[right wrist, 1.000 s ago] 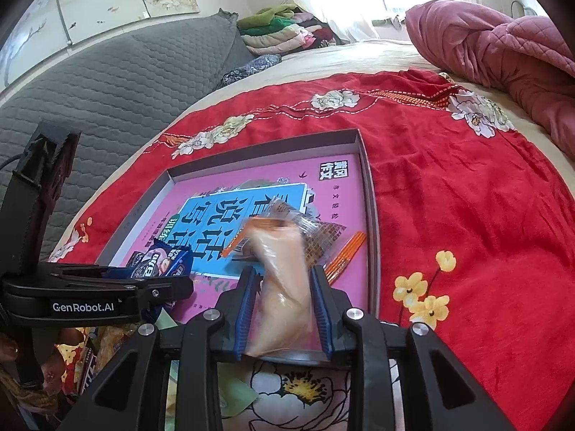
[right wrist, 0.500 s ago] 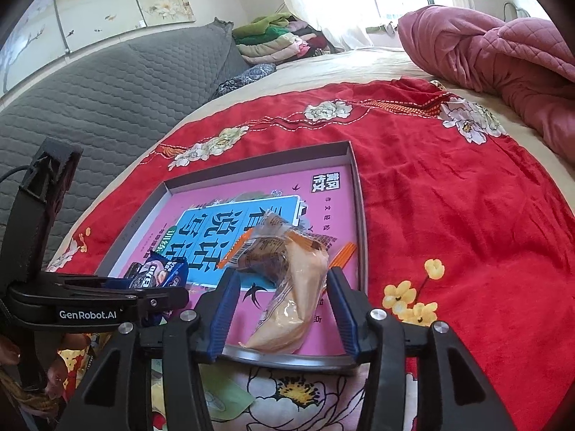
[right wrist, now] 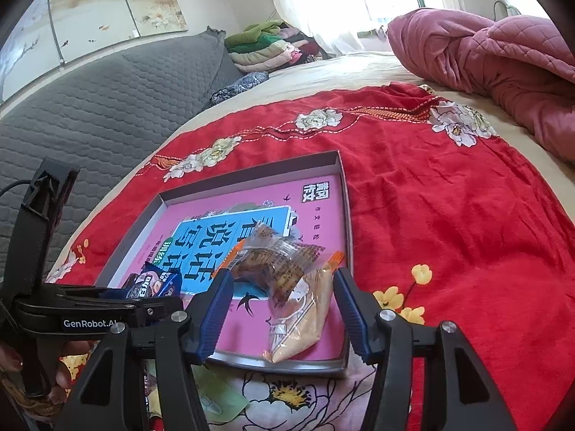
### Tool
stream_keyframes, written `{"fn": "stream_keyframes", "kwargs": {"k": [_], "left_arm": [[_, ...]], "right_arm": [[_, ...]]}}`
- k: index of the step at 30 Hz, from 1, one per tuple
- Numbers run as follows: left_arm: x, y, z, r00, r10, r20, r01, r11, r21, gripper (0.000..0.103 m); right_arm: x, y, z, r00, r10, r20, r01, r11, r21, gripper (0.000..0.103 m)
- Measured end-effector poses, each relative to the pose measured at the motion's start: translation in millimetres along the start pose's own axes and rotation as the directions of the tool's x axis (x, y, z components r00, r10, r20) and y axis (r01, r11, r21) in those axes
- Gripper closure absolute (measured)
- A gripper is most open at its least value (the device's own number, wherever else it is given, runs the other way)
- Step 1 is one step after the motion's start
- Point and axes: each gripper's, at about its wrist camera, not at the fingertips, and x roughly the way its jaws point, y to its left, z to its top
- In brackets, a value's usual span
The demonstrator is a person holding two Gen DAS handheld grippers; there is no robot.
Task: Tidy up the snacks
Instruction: 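Open the right tool to drop the orange bag in the tray while the left tool releases the blue packet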
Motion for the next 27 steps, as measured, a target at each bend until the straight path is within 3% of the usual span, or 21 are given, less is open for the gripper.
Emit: {"fn": "stream_keyframes", "kwargs": {"k": [7,10,27], "left_arm": [[-2.4,3.0,1.5,1.000,-0.006,0.010,0.006,1.000,-0.009,0.044],[-3.3,3.7,3.4,1.000,0.004,0.015,-0.004,1.000,-0.008,0.043],[-42.6,10.3,8.2,0.995,-0.022,0.099,0.024,1.000,-0.019,0.039]], "right_arm": [[-3.4,-1.0,1.3,1.000,-0.004,0.016,0.004,1.000,0.003,0.044],[-5.5,-2.5,1.7,1.000,-0.010,0.023,0.010,1.000,0.009,0.037],[-18.7,-10.7,6.6,0.997,-0.041,0.071,0.039,0.999,0.030,0.034]]}}
